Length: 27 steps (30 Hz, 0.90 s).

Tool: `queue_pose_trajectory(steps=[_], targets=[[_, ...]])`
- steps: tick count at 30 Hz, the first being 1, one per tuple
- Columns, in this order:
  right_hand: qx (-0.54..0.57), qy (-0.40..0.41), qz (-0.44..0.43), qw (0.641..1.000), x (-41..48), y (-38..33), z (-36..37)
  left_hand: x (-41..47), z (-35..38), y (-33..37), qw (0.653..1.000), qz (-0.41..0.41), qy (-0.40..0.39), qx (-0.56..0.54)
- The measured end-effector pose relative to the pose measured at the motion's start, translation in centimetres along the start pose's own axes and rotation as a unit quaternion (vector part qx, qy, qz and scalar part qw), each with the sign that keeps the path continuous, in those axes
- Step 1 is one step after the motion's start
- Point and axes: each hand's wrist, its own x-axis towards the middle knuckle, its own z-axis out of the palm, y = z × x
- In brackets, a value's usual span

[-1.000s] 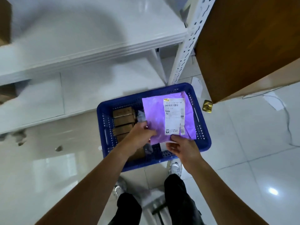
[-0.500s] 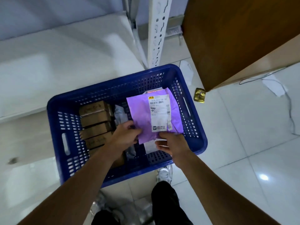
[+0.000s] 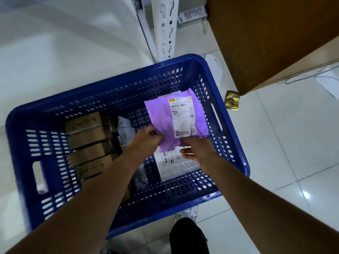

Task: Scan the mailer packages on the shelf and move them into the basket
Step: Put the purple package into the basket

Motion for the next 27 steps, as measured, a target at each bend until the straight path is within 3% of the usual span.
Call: queue_pose_trajectory(steps=[5, 21, 27], targets=[[-0.033, -0.001, -0.007, 0.999, 4.1, -0.8, 0.1, 3.7, 1.0, -0.3, 0.999, -0.003, 0.025, 0.046], [-0.039, -0.046, 0.013, 0.998, 15.3, -1.1, -0.4, 14.3, 4.8, -1.7, 0.997, -0.066, 0.043, 0.02], [-0.06, -0.011, 0.025, 0.998, 14.8, -1.5, -0.4, 15.8, 5.3, -2.6, 0.992, -0.044, 0.048, 0.112]])
